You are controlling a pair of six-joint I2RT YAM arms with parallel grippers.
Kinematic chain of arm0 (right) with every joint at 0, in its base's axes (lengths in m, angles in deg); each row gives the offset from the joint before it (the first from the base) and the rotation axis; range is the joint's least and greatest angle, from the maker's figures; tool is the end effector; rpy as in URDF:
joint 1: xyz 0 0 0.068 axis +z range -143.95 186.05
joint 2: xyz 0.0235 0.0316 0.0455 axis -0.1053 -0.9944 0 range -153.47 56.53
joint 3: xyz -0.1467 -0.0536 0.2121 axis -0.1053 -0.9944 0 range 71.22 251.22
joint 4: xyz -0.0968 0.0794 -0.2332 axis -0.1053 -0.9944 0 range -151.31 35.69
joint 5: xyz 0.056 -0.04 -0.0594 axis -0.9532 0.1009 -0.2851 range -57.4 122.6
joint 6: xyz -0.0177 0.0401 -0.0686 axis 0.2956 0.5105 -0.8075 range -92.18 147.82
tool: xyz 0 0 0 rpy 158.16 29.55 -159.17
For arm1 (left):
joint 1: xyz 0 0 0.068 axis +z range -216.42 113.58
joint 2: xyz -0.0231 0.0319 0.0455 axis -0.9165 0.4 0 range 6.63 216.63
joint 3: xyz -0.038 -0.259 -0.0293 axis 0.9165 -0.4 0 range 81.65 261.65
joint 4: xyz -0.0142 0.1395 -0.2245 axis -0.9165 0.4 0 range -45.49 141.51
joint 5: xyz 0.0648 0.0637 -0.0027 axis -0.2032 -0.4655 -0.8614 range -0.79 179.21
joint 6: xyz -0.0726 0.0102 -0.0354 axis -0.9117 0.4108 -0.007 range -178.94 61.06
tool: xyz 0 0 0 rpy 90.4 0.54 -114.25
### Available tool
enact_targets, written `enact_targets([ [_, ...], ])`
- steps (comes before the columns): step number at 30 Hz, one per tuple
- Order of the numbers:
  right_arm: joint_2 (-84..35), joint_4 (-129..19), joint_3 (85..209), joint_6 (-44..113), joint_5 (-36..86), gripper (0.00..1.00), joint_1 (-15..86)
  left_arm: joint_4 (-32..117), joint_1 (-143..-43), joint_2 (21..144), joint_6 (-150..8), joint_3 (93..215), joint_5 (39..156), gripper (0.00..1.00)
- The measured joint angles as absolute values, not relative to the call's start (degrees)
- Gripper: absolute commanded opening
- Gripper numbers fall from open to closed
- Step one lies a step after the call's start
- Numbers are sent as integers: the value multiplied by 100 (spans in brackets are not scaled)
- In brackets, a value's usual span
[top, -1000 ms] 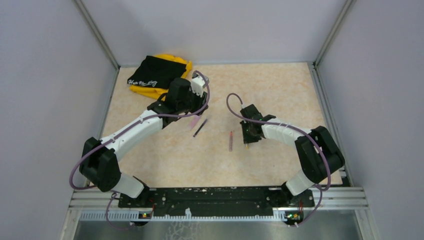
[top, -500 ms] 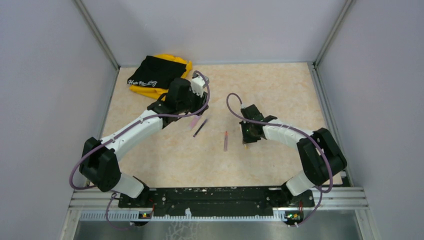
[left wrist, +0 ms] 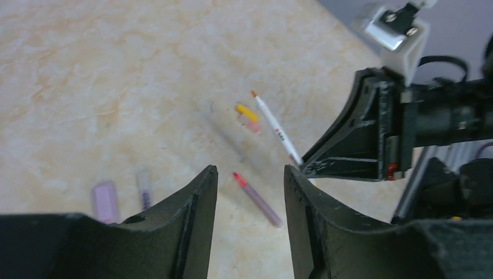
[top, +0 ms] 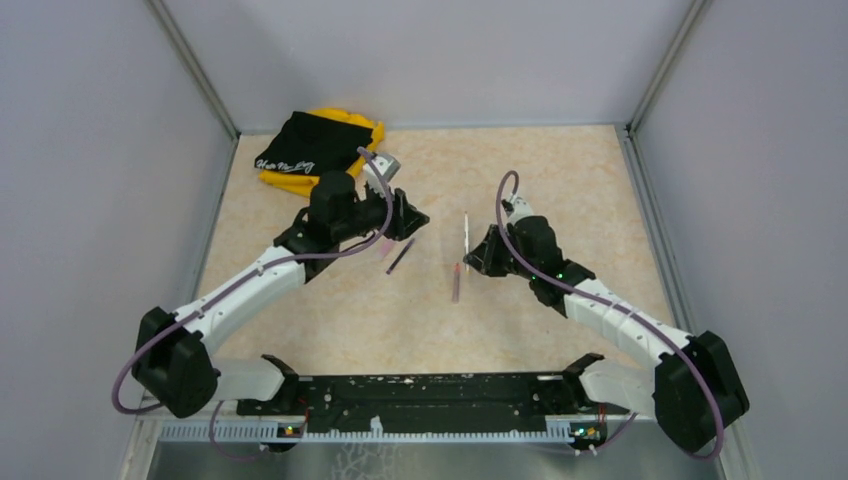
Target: Insert the pens into the pen caps
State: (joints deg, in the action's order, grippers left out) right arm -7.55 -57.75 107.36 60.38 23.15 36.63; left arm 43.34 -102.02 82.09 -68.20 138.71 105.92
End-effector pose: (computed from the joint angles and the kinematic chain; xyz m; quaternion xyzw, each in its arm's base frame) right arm 0.2345 0.1520 0.2040 -0.0254 0.8696 0.3166 0.3781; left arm 0.2697 -0.2180 0.2962 0.2654 0.7560 -0.3320 0.4977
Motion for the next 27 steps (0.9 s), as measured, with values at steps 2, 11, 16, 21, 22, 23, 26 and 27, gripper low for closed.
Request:
enact_targets([
  [2,-564,-5318,10451,6313,2118,1,3663,3940,-10202,8014,-7117,13666,10826,53],
  [11,325,-3803,10119,6812,1659,2,3668,2482,-10206,7874,-8608,13344,11772,53],
  [16,373,-3253,10119,6814,1397,2,3718,2183,-10236,8053,-8938,13342,12065,53],
  [21,268,-3030,10121,6796,1265,2,3860,2082,-10350,8191,-9078,13342,12229,53],
  [22,244,-3012,10121,6790,1254,2,3906,2067,-10374,8211,-9091,13342,12242,53],
  [23,233,-3006,10121,6788,1239,2,3941,2043,-10385,8230,-9102,13342,12253,53],
  [26,201,-2975,10132,6783,1209,2,4035,2017,-10457,8279,-9113,13344,12268,53],
  [27,192,-2958,10132,6781,1198,3,4048,2012,-10475,8294,-9113,13342,12268,52],
])
